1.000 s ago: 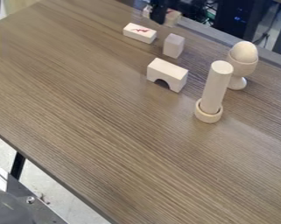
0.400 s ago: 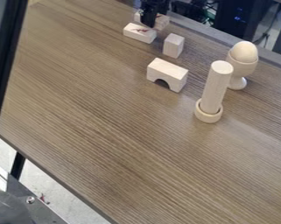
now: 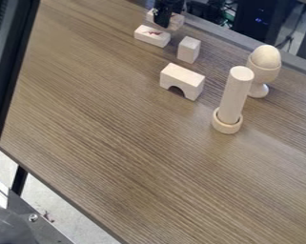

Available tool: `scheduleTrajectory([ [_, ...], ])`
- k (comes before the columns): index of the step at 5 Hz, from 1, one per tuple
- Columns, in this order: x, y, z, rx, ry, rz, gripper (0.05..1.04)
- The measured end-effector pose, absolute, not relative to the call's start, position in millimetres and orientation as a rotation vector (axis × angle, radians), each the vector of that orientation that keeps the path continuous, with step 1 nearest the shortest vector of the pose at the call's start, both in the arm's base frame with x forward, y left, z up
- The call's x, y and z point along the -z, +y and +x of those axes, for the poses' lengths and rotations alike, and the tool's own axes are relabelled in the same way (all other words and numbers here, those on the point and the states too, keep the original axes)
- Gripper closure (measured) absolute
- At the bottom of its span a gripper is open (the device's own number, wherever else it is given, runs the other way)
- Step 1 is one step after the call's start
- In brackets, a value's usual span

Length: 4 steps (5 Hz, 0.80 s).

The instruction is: Put the white block on top of another block

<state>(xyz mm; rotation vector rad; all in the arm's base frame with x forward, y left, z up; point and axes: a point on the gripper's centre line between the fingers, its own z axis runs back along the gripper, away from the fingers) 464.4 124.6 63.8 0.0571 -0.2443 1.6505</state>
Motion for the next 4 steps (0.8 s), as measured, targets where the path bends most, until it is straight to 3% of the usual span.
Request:
scheduleTrajectory([
  [4,-59,142,460,-1.699,-0.240,0.065,0.529],
])
